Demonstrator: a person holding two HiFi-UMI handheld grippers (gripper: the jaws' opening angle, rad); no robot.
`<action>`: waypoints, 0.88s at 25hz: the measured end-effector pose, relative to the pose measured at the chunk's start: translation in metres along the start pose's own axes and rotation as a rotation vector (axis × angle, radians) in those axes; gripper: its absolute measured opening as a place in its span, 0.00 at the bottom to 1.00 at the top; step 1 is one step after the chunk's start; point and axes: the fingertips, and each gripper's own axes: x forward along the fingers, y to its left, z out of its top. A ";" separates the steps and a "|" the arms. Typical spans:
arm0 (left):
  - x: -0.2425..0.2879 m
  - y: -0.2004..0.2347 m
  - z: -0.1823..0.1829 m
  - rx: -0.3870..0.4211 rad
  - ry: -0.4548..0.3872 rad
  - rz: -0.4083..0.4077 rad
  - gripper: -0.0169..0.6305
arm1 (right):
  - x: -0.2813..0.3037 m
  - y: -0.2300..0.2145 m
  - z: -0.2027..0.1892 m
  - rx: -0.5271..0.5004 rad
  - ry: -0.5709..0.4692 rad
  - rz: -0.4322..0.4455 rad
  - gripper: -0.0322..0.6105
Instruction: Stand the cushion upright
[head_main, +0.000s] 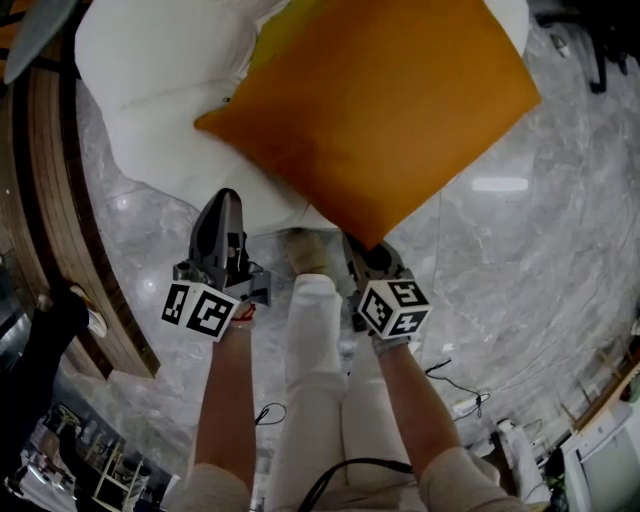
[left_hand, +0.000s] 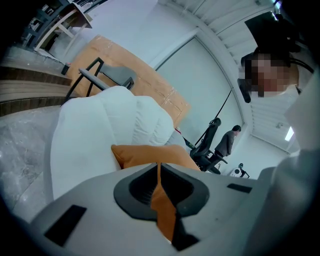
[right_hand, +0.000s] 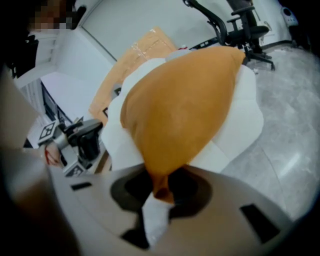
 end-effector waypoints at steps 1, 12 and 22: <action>0.001 -0.001 0.001 -0.002 0.000 -0.001 0.07 | -0.005 0.004 0.001 -0.012 -0.004 0.010 0.18; -0.001 0.008 0.030 -0.023 0.011 0.034 0.07 | -0.066 0.086 0.058 -0.140 -0.090 0.207 0.12; 0.006 0.005 0.081 -0.017 -0.052 0.021 0.07 | -0.108 0.145 0.129 -0.329 -0.185 0.315 0.11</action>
